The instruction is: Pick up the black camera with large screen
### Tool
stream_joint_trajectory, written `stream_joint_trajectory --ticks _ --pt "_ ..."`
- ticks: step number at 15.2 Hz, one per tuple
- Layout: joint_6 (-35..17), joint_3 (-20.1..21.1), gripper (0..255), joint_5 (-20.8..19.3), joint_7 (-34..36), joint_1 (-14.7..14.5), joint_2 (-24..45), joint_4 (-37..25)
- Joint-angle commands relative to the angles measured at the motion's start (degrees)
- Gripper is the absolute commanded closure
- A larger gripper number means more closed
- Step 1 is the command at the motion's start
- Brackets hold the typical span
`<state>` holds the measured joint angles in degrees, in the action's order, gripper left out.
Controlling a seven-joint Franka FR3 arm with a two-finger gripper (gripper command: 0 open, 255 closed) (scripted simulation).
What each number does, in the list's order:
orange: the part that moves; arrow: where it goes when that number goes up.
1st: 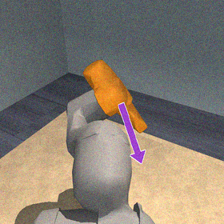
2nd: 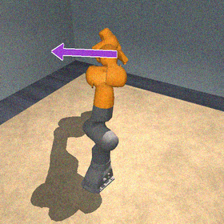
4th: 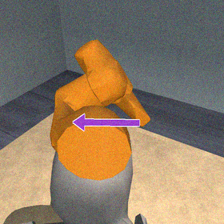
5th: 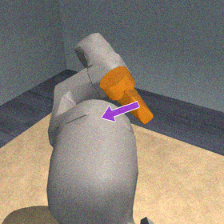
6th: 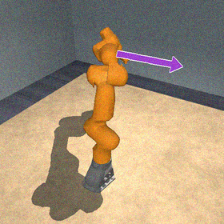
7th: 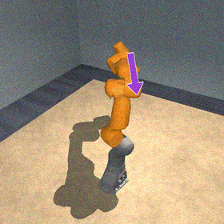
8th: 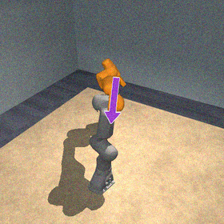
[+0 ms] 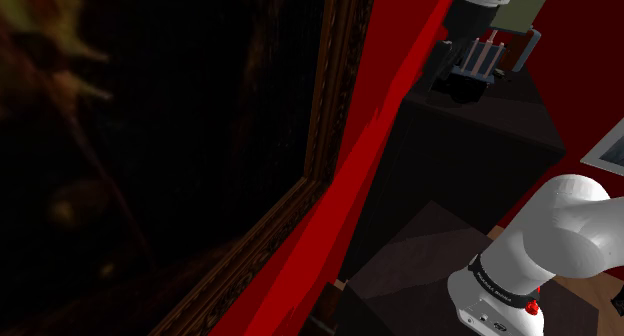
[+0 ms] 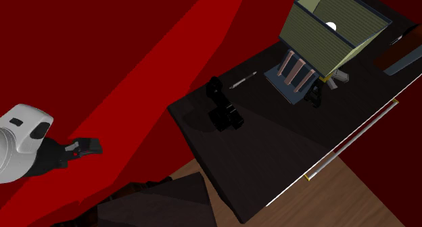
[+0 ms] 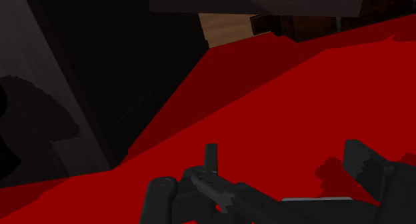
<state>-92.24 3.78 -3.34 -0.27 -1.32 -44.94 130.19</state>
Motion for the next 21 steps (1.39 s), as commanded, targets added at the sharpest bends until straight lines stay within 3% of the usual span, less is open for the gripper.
stream_joint_trajectory --ticks 1,11,21 --pt "0.0 0.0 0 0.0 0.0 0.0 0.0 0.0" --pt "-4.0 -13.9 0 -5.9 -15.3 2.9 5.2 -1.7" --pt "-8.2 -27.7 0 -7.5 -30.9 3.9 17.6 -10.4"
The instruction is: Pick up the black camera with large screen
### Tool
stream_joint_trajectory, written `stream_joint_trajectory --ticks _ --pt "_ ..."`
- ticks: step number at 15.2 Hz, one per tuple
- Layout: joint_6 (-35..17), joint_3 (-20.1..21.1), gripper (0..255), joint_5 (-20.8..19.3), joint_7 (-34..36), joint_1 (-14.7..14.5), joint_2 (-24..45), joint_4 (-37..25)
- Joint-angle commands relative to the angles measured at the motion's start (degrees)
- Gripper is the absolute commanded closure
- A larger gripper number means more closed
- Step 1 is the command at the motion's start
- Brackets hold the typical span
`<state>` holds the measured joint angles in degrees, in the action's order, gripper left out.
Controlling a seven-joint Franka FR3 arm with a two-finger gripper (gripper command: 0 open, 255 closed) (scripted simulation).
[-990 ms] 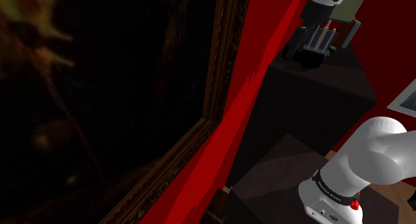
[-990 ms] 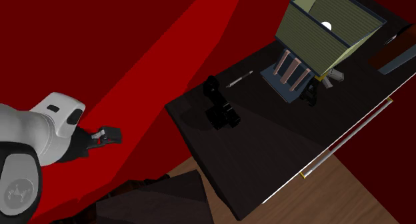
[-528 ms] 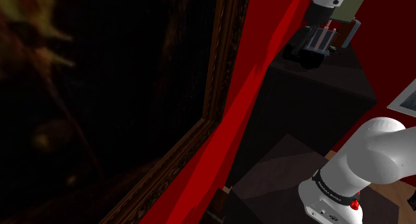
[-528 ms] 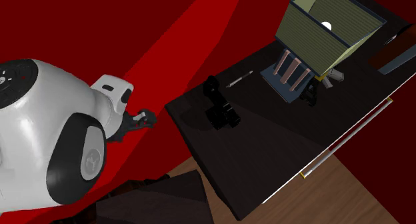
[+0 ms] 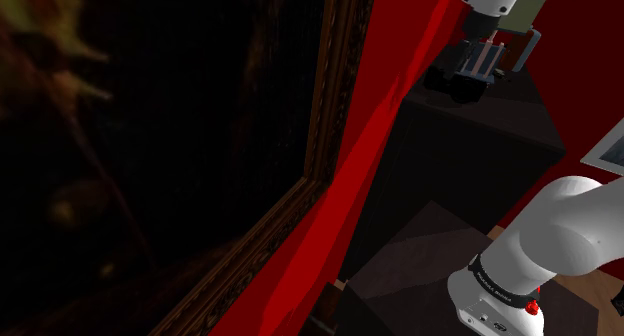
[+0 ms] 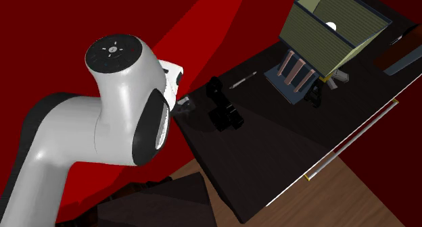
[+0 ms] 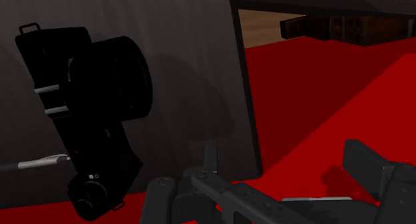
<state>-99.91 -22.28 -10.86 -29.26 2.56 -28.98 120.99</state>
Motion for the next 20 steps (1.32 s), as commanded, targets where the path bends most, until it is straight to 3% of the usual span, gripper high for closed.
stream_joint_trajectory --ticks 1,7,13,20 --pt "-0.8 -3.0 0 0.3 -3.6 0.0 3.2 -2.4" --pt "-2.2 -11.7 0 4.5 -14.6 -0.3 14.7 -11.6" --pt "-1.3 -19.4 0 14.4 -27.6 1.7 30.1 -23.9" --pt "-6.7 -19.0 0 14.3 -27.7 1.9 29.9 -18.3"
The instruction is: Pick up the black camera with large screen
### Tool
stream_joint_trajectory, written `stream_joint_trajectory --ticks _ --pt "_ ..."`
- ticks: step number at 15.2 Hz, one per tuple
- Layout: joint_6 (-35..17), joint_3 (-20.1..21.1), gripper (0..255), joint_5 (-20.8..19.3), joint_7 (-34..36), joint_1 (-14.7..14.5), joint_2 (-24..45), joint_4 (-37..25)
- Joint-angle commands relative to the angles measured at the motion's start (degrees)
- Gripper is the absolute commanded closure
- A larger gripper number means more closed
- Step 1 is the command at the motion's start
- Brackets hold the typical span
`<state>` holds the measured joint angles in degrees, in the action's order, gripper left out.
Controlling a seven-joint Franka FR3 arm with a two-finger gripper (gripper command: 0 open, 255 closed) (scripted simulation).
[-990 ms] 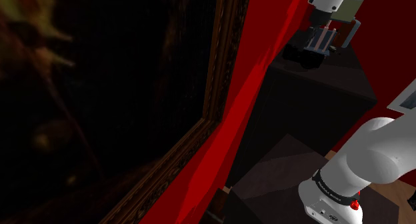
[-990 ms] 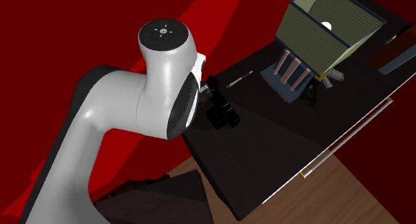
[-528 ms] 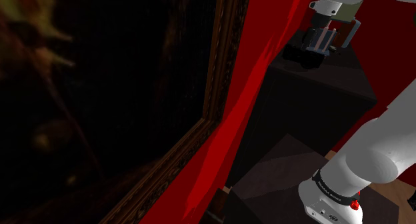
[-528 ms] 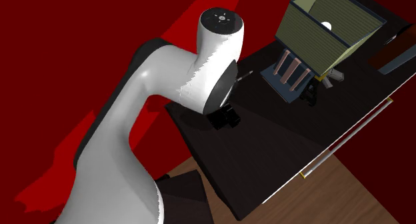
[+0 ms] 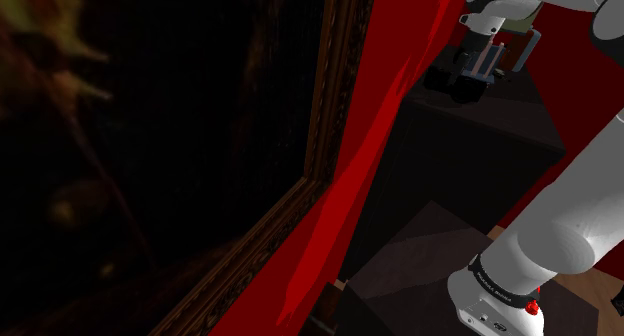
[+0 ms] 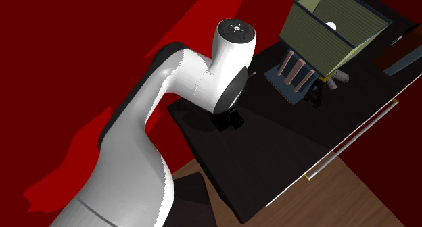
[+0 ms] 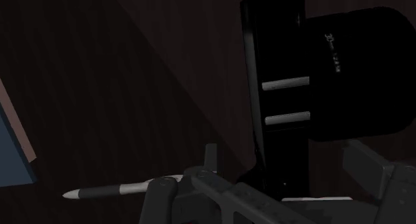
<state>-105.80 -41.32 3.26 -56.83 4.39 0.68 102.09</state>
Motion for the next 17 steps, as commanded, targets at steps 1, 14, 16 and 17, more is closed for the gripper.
stream_joint_trajectory --ticks 1,14,16,17 --pt "-1.2 0.0 0 0.2 -0.1 0.0 0.2 1.0" --pt "-0.5 0.0 255 0.1 -0.1 0.0 0.2 0.3" --pt "1.1 0.0 255 0.1 0.0 0.0 0.2 -1.2" --pt "1.8 0.0 255 0.1 0.0 0.0 0.2 -2.0"
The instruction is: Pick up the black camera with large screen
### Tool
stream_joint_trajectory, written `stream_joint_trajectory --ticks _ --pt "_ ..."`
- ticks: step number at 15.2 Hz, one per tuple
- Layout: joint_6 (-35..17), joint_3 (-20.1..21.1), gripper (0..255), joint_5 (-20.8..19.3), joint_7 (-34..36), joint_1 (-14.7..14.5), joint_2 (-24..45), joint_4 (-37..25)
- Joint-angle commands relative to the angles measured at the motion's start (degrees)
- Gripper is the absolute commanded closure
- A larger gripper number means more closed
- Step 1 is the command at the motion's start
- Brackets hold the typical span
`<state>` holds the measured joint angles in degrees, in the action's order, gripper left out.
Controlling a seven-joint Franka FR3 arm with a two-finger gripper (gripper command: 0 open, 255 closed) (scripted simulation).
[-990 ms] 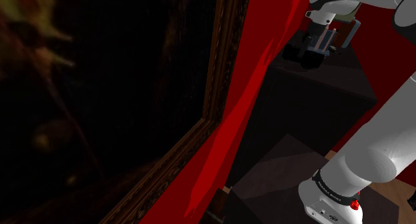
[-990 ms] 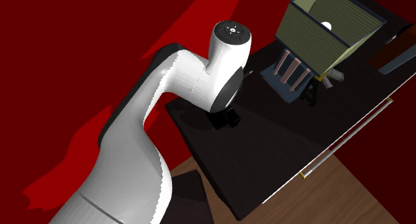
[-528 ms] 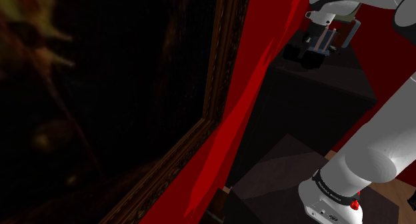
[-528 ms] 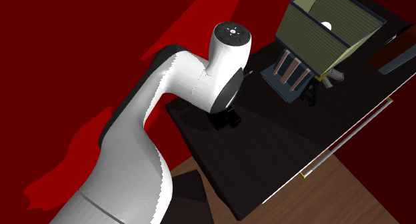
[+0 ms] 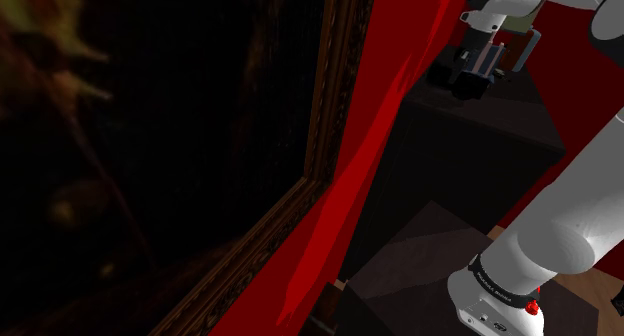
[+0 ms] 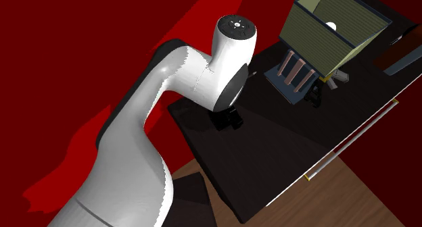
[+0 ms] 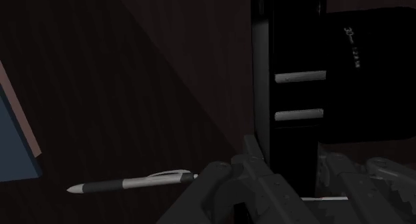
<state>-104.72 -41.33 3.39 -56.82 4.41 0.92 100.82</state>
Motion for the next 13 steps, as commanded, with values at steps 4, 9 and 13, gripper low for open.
stream_joint_trajectory --ticks 4,9,13 --pt "3.9 -0.1 255 0.1 0.0 0.1 0.3 -4.1" --pt "7.9 -0.3 255 0.6 -0.2 0.3 1.0 -8.7" --pt "9.7 -0.4 255 1.0 -0.3 0.5 1.5 -10.8"
